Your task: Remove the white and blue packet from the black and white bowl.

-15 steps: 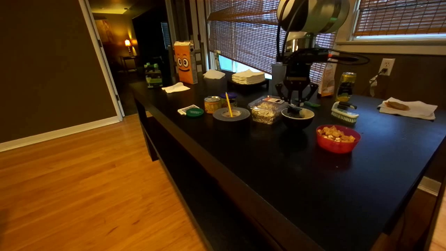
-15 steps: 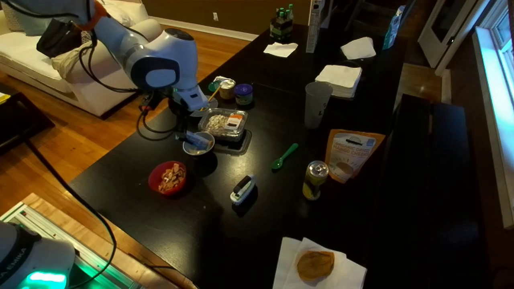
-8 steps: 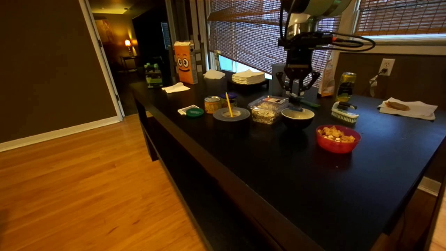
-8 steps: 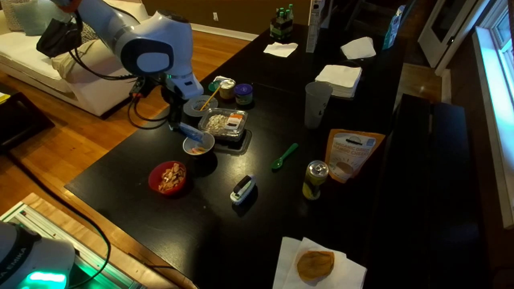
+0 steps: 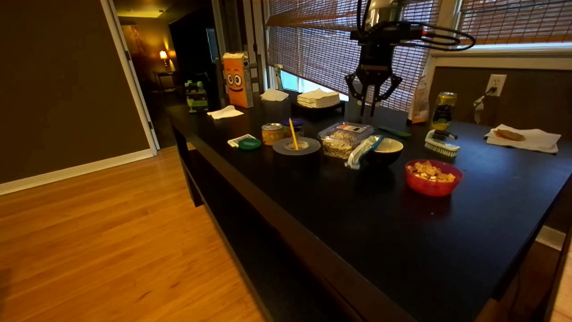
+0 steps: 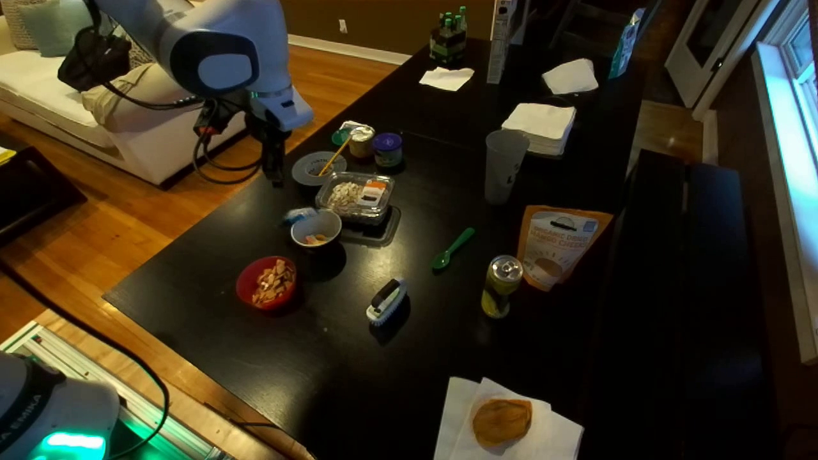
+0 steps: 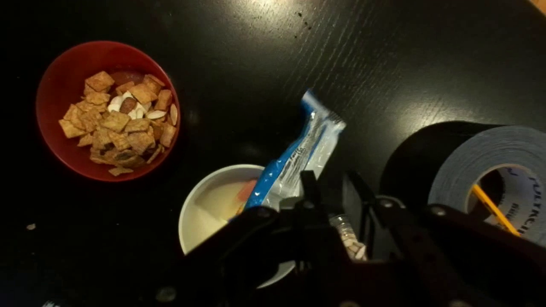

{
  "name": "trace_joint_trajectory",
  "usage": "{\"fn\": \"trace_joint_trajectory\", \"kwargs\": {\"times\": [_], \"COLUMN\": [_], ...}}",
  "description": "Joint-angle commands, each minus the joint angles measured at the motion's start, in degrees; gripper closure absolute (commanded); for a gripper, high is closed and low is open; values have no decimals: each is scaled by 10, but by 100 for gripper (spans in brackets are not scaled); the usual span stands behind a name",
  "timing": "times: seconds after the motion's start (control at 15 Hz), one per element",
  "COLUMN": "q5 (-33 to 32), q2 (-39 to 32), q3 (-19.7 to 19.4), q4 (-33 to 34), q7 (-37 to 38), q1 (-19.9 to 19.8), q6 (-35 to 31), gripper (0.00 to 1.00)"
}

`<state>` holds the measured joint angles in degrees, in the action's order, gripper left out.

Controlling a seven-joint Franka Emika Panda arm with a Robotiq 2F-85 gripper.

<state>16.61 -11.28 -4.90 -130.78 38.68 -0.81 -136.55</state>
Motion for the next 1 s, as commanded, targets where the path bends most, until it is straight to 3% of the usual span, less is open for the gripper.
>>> {"fn": "trace_joint_trajectory", "kwargs": {"times": [0.0, 0.33, 0.53, 0.67, 0.73, 0.93], "q5": [-35, -62, -71, -69, -71, -87], "q2": [19, 15, 15, 21, 26, 39], "q3": [6, 14, 14, 13, 13, 11], "q4": [-10, -6, -7, -11, -15, -28], "q7": [26, 42, 54, 74, 90, 157], "q1": [19, 35, 38, 39, 40, 46], "q6": [-18, -17, -12, -1, 3, 32], "gripper": [77, 76, 70, 45, 44, 23]}}
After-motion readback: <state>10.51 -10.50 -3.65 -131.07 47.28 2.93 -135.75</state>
